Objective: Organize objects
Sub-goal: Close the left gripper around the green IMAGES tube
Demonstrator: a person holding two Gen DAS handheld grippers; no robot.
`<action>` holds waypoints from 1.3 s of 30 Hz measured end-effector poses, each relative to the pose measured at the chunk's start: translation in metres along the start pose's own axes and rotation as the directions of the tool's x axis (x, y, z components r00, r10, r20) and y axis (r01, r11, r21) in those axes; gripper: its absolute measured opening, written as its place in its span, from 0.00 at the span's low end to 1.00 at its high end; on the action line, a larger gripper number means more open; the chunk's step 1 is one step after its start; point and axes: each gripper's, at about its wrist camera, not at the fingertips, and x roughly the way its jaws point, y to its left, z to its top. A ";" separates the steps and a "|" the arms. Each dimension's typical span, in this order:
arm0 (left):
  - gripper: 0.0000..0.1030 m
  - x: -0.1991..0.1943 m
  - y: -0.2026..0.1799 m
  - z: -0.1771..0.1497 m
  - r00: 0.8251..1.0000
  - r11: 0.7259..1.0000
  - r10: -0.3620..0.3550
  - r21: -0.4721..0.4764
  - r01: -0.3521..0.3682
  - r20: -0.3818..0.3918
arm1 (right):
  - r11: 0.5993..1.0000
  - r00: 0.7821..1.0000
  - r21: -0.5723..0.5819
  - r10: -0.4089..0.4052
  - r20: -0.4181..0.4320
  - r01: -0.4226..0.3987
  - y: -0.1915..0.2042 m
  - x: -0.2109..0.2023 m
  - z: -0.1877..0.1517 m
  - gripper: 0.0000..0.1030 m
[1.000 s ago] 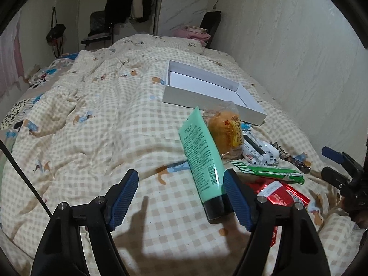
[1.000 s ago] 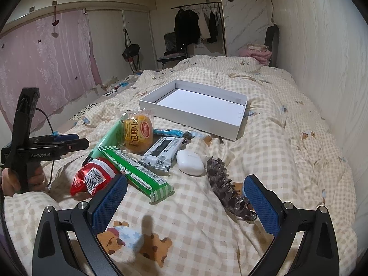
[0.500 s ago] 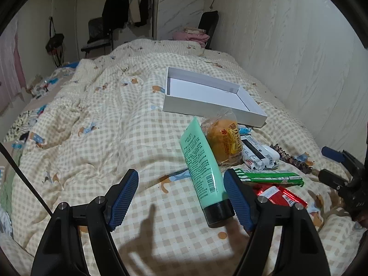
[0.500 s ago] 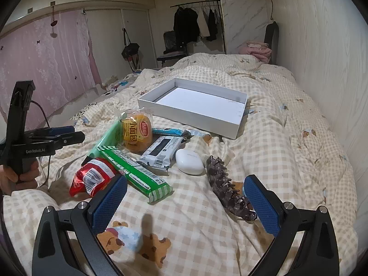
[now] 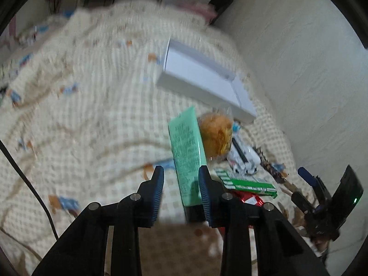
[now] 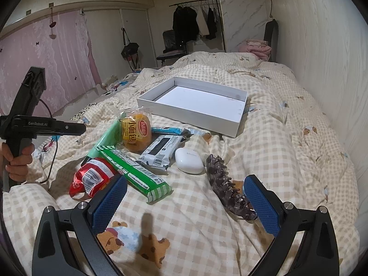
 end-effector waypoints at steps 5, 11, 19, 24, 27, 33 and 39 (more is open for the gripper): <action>0.39 0.033 0.003 0.001 0.980 0.993 -0.086 -0.096 0.070 -0.179 | 1.000 1.000 0.003 0.002 0.003 -0.002 -0.001 -0.001 0.000 0.99; 0.46 0.041 0.005 -0.003 0.976 0.988 -0.110 -0.126 0.087 -0.190 | 1.000 1.000 0.006 0.005 0.002 -0.005 -0.001 -0.002 0.000 0.99; 0.49 0.044 -0.002 -0.003 0.976 0.993 -0.053 -0.111 0.030 -0.209 | 1.000 1.000 0.009 0.007 0.000 -0.007 -0.002 -0.001 0.001 0.99; 0.54 0.055 -0.016 -0.003 0.971 0.997 0.047 -0.056 -0.062 -0.235 | 1.000 1.000 0.010 0.007 -0.003 -0.007 -0.002 -0.001 0.000 0.99; 0.44 0.052 -0.021 -0.007 0.971 0.995 0.095 -0.009 -0.100 -0.221 | 1.000 1.000 0.013 0.007 0.000 -0.007 -0.003 -0.002 0.000 0.99; 0.43 0.025 -0.028 -0.021 0.974 0.983 0.157 0.117 -0.139 -0.163 | 1.000 1.000 0.019 0.009 -0.003 -0.009 -0.004 -0.001 0.000 0.99; 0.43 0.017 -0.016 -0.031 0.972 0.976 0.154 0.179 -0.122 -0.176 | 1.000 1.000 0.018 0.007 -0.002 -0.007 -0.005 -0.002 0.000 0.99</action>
